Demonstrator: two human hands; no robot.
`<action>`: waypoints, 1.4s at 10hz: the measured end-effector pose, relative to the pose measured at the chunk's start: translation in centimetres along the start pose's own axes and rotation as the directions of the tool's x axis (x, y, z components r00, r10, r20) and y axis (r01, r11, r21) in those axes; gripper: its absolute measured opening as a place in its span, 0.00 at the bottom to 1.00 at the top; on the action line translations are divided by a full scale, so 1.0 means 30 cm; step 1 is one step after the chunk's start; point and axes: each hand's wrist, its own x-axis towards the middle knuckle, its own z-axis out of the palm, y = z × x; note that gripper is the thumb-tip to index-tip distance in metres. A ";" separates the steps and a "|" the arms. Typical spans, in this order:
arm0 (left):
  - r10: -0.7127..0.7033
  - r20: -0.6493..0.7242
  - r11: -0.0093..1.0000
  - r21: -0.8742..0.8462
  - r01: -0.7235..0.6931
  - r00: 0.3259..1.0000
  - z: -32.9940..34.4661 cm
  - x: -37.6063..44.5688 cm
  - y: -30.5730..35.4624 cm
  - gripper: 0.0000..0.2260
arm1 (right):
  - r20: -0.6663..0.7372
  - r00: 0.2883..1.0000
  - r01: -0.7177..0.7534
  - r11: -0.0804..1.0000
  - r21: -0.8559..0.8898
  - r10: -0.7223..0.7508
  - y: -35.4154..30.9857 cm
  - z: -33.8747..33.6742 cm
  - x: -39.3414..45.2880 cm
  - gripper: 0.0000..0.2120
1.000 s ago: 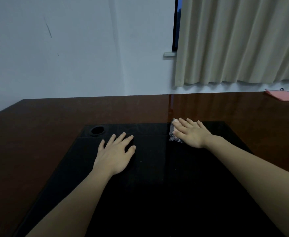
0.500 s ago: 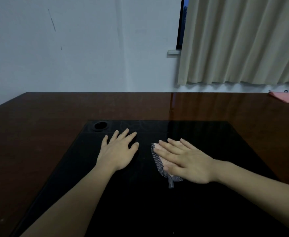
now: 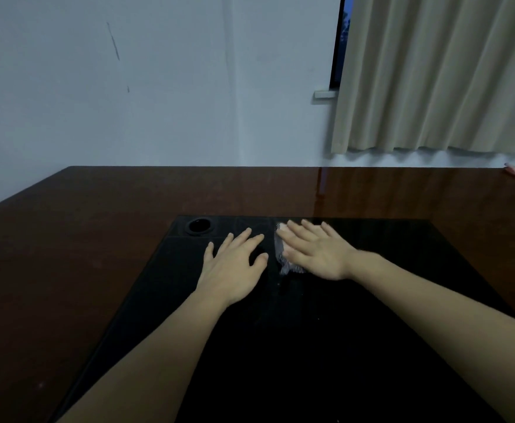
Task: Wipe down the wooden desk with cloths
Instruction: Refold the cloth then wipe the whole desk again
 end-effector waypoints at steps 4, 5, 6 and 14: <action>-0.172 0.039 0.980 0.110 0.167 0.984 -0.167 -0.041 -0.258 0.24 | -0.004 0.998 0.065 0.998 0.021 -0.065 0.008 0.006 -0.035 0.33; -0.190 0.045 0.973 0.138 0.182 0.981 -0.155 -0.063 -0.291 0.24 | -0.040 0.996 -0.074 0.997 0.018 0.075 0.024 -0.009 0.119 0.31; -0.181 0.033 0.973 0.153 0.175 0.983 -0.145 -0.071 -0.290 0.24 | -0.032 0.994 -0.108 0.994 0.028 0.108 -0.026 -0.013 0.191 0.30; -0.176 0.028 0.971 0.167 0.169 0.984 -0.132 -0.062 -0.308 0.25 | -0.028 0.999 0.031 1.000 0.003 -0.031 -0.168 -0.030 0.284 0.30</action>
